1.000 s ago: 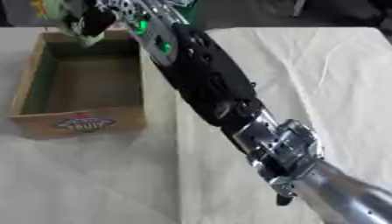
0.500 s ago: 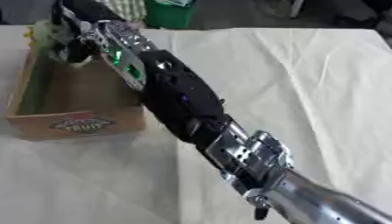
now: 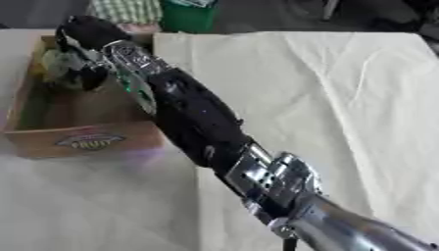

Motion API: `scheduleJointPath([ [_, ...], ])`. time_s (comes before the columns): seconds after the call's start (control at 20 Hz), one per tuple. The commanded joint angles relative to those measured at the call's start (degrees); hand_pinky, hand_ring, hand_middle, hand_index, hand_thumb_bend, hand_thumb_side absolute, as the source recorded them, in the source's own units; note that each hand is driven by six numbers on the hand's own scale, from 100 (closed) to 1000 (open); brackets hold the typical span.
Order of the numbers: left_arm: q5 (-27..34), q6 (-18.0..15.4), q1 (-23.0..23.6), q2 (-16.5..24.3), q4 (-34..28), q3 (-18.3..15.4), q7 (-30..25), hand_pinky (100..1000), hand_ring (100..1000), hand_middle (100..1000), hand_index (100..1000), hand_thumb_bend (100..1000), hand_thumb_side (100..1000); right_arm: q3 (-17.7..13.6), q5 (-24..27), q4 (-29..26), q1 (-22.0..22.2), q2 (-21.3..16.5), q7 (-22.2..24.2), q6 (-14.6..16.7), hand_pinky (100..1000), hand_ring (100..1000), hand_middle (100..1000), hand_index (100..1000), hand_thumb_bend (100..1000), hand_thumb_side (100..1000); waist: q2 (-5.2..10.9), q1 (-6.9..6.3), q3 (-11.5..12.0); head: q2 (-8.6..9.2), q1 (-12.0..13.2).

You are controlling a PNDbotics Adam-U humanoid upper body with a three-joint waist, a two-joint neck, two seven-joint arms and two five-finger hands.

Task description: Pick up objects on the table and place them in the box.

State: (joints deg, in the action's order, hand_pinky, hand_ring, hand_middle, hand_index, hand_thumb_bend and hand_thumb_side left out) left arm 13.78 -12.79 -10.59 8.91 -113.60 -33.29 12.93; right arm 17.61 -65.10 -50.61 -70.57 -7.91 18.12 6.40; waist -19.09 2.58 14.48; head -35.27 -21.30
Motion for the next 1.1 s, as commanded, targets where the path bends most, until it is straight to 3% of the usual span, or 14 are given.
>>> scheduleJointPath([
  [0.05,0.1,0.1,-0.3,1.4,-1.0,0.1,0.0,777,496,500,684,105,612,-0.8,-2.6,-0.1,-1.5,-0.1,4.7,3.1,792,757,584,752,100,270,1.04,-0.44,0.2,-0.34,-0.1],
  [0.1,0.1,0.1,-0.3,1.4,-1.0,0.1,-0.1,777,496,500,684,105,612,-1.0,-3.0,-0.1,-1.5,-0.1,5.8,3.5,795,765,605,778,100,286,1.06,-0.43,0.3,-0.33,-0.1],
  [0.2,0.1,0.2,-0.2,1.3,-1.0,0.1,-0.1,777,496,500,684,106,611,-1.4,-3.4,-0.5,-1.7,-0.1,6.6,3.6,806,799,694,843,100,412,1.11,-0.42,0.4,-0.28,-0.2],
  [0.3,0.1,0.2,-0.2,1.3,-1.0,0.1,-0.1,777,496,500,685,105,611,-1.7,-3.9,-1.1,-1.9,-0.3,6.1,2.6,814,816,674,857,266,526,1.19,-0.38,0.5,-0.27,-0.3],
  [0.35,0.1,0.2,-0.2,1.3,-1.0,0.1,-0.2,777,496,500,685,105,611,-1.8,-4.2,-1.2,-2.0,-0.4,5.6,2.1,819,822,670,889,522,587,1.22,-0.37,0.5,-0.25,-0.3],
  [0.5,0.1,0.3,-0.1,1.3,-1.0,0.1,-0.2,778,496,500,685,106,611,-2.6,-4.1,-1.8,-2.5,-0.8,3.1,0.0,823,816,659,930,642,602,1.39,-0.32,0.5,-0.28,-0.3],
  [0.65,-0.1,0.3,0.1,1.3,-1.0,-0.1,-0.1,778,496,499,685,105,611,-3.8,-1.0,-3.0,-3.0,-1.6,2.0,-1.2,834,801,635,941,684,620,1.53,-0.32,-0.2,-0.61,0.2],
  [1.1,-0.7,0.5,1.1,1.5,-1.0,-0.6,0.4,779,496,499,685,105,611,-6.4,22.9,-14.4,-3.6,-10.3,4.2,-7.8,866,769,607,955,651,740,2.93,-0.55,-2.3,-2.19,2.5],
])
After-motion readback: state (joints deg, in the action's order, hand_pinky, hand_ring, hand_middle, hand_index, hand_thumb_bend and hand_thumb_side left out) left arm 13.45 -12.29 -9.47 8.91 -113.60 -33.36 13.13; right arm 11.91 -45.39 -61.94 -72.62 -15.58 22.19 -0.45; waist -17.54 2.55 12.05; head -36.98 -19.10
